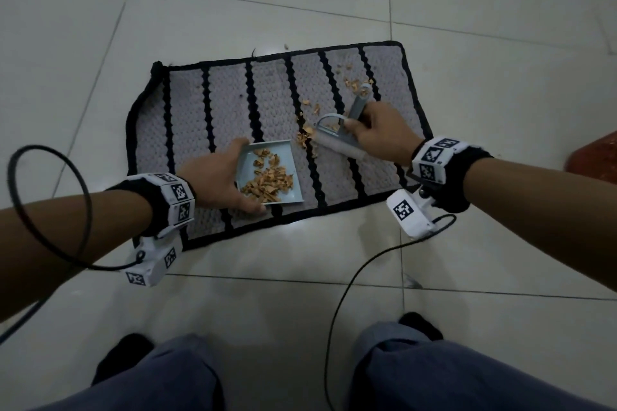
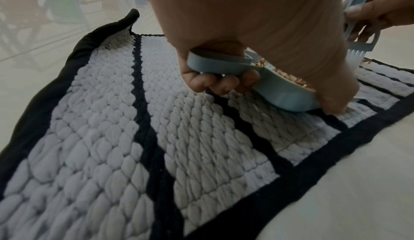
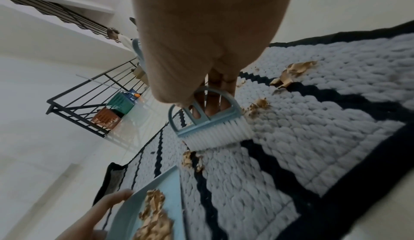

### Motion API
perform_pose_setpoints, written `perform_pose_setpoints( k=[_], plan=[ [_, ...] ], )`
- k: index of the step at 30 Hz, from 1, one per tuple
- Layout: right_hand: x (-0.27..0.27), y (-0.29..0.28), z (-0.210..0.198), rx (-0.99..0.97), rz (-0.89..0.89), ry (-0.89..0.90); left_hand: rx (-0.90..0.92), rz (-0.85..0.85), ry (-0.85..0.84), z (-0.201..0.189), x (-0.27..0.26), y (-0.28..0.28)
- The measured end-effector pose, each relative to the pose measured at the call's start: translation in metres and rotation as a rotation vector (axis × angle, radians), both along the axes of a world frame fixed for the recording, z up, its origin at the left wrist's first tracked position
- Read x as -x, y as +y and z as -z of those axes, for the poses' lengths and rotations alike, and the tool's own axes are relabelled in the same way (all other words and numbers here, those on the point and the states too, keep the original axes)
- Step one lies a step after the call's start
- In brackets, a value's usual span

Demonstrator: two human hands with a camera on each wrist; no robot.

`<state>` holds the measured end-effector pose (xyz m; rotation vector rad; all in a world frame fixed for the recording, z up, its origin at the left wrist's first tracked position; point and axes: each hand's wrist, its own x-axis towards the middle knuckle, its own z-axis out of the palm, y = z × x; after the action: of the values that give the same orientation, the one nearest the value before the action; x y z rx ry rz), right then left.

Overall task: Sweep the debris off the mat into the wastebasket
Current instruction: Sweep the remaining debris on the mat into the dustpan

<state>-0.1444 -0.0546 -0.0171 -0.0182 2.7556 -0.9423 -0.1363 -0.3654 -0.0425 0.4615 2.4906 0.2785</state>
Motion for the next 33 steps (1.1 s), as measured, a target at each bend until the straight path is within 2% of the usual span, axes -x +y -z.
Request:
perform_pose_setpoints(
  k=[3, 6, 10, 13, 19, 23, 27, 30, 33],
  plan=[
    [-0.008, -0.012, 0.001, 0.05, -0.042, 0.027, -0.013, -0.006, -0.003, 0.001, 0.001, 0.001],
    [-0.014, -0.024, 0.009, 0.011, -0.067, 0.032, -0.044, -0.023, -0.022, 0.001, 0.0, 0.003],
    [-0.013, -0.02, 0.012, 0.018, 0.116, 0.165, -0.058, -0.059, -0.032, 0.002, -0.011, 0.001],
    [-0.011, -0.03, 0.012, 0.081, 0.154, 0.23, -0.054, -0.092, -0.046, 0.005, -0.021, -0.001],
    [0.005, -0.071, 0.022, 0.106, 0.046, 0.144, -0.026, -0.092, -0.048, 0.001, -0.025, 0.003],
    [0.012, -0.052, 0.031, 0.075, 0.185, 0.149, -0.035, -0.09, -0.041, 0.0, -0.025, 0.002],
    [0.0, -0.028, 0.029, 0.021, 0.29, 0.236, -0.024, -0.088, -0.024, 0.0, -0.026, 0.002],
    [-0.002, -0.039, 0.023, 0.096, 0.267, 0.306, -0.008, -0.077, -0.028, -0.001, -0.025, 0.002],
    [0.011, -0.071, 0.016, 0.142, 0.167, 0.279, 0.004, -0.075, -0.038, -0.001, -0.025, 0.003]
  ],
)
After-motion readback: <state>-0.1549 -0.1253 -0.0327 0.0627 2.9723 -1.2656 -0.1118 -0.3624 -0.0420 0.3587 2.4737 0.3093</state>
